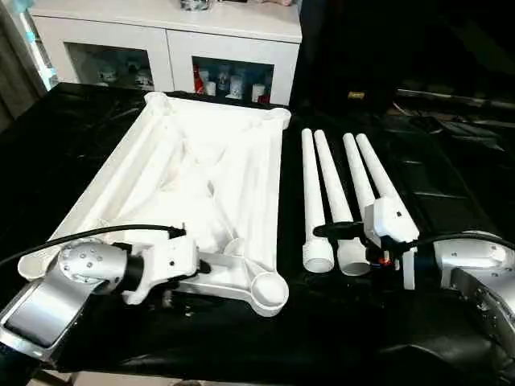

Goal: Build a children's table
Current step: Move table base

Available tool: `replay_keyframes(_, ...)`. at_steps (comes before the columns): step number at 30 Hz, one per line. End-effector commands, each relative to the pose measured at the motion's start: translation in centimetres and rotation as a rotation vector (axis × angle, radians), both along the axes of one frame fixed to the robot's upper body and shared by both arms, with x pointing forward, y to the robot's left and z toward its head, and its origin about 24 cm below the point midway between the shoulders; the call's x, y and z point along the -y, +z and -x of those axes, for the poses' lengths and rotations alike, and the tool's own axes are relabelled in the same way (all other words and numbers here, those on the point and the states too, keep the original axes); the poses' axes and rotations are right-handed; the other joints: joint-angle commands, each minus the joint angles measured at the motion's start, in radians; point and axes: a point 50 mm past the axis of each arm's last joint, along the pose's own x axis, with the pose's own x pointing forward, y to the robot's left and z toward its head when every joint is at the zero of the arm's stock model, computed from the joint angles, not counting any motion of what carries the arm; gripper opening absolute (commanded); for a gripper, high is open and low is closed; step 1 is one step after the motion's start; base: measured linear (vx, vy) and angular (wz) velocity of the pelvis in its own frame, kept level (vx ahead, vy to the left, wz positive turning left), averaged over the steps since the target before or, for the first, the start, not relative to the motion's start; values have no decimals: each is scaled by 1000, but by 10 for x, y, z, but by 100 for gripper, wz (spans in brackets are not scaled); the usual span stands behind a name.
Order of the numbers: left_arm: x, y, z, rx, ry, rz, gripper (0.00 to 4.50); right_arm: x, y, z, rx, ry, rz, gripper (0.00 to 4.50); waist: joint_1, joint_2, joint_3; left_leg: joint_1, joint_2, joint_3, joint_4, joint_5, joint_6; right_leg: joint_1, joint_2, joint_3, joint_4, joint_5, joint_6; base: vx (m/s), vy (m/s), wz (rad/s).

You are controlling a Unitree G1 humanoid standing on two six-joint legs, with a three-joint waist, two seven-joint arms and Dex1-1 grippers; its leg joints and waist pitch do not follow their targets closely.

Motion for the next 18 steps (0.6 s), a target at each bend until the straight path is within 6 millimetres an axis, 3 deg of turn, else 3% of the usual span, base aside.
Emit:
replay_keyframes(1,0,3,-5,34,-5,-25,286,1,1,-1,12,17,23,450,3,7,-50,-1,59,-14,-83,-61,42,35,-85,52,-72,-15,-221,0,0,0)
replay_keyframes(4,4,7,-8,38,-25,-15,282,0,-1,0,15,35,33,450,6,8,-55,2,60,-12,-78,-30,51,34,-86,52,-66,41,-235,0,0,0)
replay_keyframes(5,4,7,-8,38,-25,-15,255,0,-1,0,15,35,33,450,7,6,-54,-2,59,-12,-79,-26,52,37,-86,52,-65,50,-238,0,0,0)
replay_keyframes(10,0,2,-12,40,-35,-49,199,-3,-2,-1,16,41,38,450,6,10,-56,-4,59,-12,-77,-26,52,36,-85,51,-67,43,-234,0,0,0)
replay_keyframes(13,0,1,-13,21,-37,-37,191,-4,-2,0,22,59,48,450,5,10,-56,-3,61,-13,-79,-27,48,36,-86,50,-65,46,-235,0,0,0)
replay_keyframes(15,0,0,-13,6,-48,-31,154,-3,-2,0,24,64,55,450,4,12,-57,-3,61,-12,-78,-29,47,36,-87,51,-66,49,-239,0,0,0)
replay_keyframes(18,1,-1,-14,2,-54,-32,148,-3,-1,-1,26,63,56,450,5,13,-57,-3,61,-12,-78,-27,47,37,-87,51,-64,64,-245,0,0,0)
